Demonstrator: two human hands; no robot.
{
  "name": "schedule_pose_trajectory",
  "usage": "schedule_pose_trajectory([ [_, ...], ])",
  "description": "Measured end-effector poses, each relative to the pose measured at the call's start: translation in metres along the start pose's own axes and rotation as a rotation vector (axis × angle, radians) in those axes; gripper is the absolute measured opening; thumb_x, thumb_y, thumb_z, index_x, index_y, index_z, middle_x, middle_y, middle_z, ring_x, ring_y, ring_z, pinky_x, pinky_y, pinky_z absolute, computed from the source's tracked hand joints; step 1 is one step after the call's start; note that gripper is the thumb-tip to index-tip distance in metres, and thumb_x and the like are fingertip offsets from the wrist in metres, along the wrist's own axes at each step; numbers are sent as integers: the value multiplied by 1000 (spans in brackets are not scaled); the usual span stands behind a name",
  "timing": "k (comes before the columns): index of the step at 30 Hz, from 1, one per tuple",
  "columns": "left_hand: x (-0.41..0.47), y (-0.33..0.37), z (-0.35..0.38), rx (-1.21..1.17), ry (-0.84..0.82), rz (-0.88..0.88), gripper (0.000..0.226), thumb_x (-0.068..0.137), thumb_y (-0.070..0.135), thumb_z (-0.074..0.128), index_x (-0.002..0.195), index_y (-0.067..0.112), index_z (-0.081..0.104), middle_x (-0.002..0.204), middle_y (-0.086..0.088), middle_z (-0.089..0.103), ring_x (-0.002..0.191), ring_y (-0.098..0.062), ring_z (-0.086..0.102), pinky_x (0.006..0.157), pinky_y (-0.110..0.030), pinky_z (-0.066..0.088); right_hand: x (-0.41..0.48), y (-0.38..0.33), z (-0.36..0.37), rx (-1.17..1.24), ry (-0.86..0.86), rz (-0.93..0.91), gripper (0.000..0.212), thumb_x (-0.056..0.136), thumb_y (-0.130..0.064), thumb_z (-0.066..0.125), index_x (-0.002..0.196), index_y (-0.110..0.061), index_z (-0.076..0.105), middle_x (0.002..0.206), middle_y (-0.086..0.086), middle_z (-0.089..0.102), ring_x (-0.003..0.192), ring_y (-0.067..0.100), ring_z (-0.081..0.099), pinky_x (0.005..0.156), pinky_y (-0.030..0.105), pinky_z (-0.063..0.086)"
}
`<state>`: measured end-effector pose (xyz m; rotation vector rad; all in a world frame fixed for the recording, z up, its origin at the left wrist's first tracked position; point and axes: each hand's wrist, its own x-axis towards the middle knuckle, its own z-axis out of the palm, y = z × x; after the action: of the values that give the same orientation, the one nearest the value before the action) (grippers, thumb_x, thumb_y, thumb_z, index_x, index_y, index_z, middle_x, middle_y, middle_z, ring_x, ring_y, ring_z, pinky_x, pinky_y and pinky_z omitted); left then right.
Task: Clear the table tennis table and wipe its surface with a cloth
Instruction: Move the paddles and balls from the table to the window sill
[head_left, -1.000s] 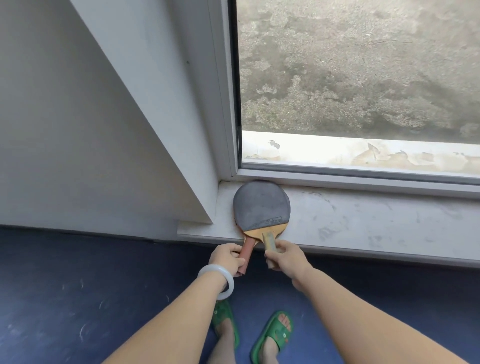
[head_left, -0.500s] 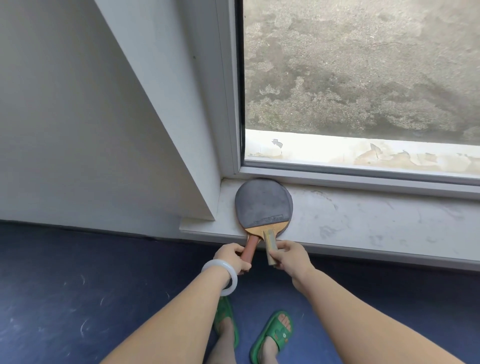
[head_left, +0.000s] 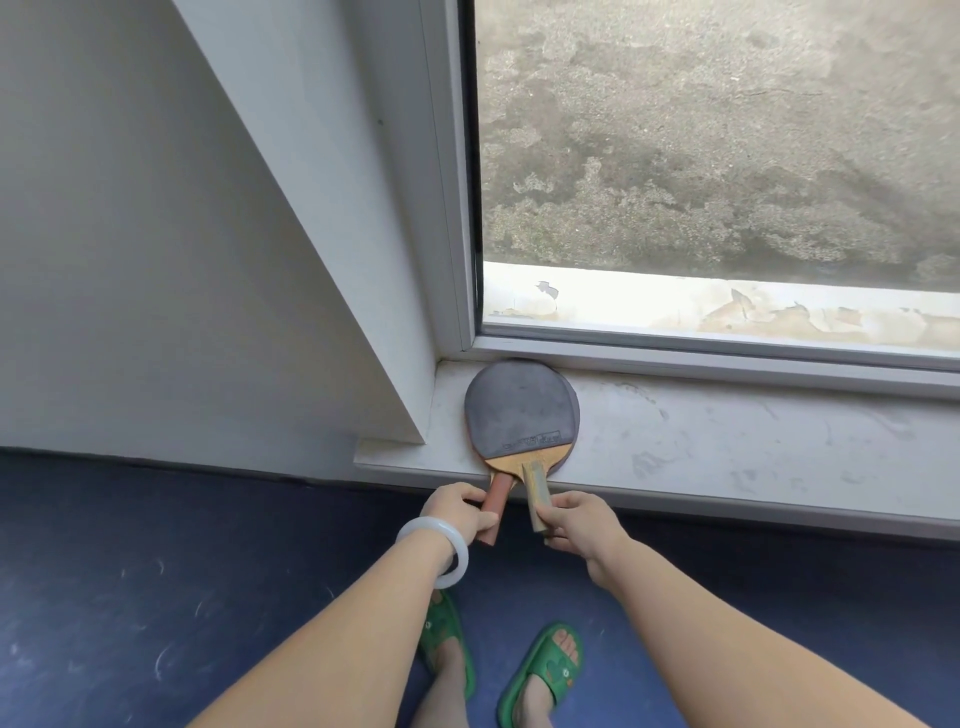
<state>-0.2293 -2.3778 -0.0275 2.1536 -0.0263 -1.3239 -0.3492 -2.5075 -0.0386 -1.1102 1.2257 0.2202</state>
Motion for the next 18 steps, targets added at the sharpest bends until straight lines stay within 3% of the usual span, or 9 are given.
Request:
schedule_pose_trajectory([
  [3,-1,-2,1,0,-38,-31,35,87,10,70,120,18,61,101,-7,70,91,-26,70,82,-43,59,-1,1,3,-10,1,10,7,93,-7,64,100,-8,62,94,12,67,77,20,63,63,25,54],
  [6,-4,-3,2,-142,-94,-86,39,89,1,66,125,12,58,100,-14,68,87,-27,69,77,-39,61,0,1,6,-20,-6,10,11,95,-6,61,105,-7,63,96,13,67,81,21,63,63,26,55],
  [11,1,-8,-11,-260,21,-108,40,88,-12,61,125,3,61,102,-14,63,92,-30,66,67,-30,60,-1,-4,15,-19,-56,22,10,94,-5,61,100,-13,61,95,12,68,80,22,63,70,29,55],
  [18,-1,-12,-22,-313,48,-86,39,88,-12,60,122,7,64,111,-16,65,102,-32,65,74,-33,60,-3,-8,31,-11,-22,7,17,92,3,60,92,-14,59,95,14,66,83,25,63,69,28,54],
])
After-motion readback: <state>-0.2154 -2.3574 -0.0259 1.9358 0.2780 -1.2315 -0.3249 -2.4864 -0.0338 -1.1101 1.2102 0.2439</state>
